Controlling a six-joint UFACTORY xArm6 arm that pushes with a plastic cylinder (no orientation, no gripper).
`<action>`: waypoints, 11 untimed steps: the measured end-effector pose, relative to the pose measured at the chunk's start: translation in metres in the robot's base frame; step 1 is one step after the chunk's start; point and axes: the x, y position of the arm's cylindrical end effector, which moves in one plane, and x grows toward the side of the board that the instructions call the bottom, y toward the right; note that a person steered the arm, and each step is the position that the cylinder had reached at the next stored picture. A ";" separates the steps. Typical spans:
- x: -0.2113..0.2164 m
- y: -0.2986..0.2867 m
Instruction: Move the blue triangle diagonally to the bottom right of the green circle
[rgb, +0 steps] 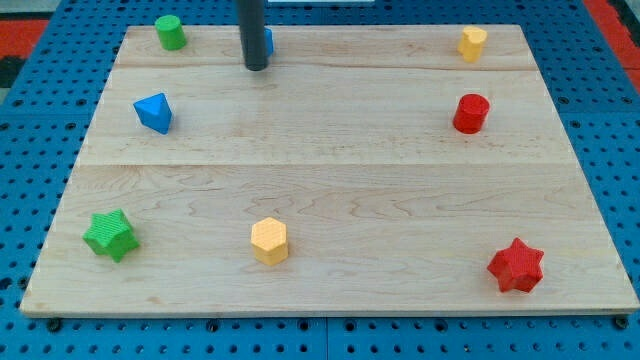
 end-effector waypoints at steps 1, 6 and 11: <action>-0.017 -0.020; 0.145 -0.050; 0.090 -0.076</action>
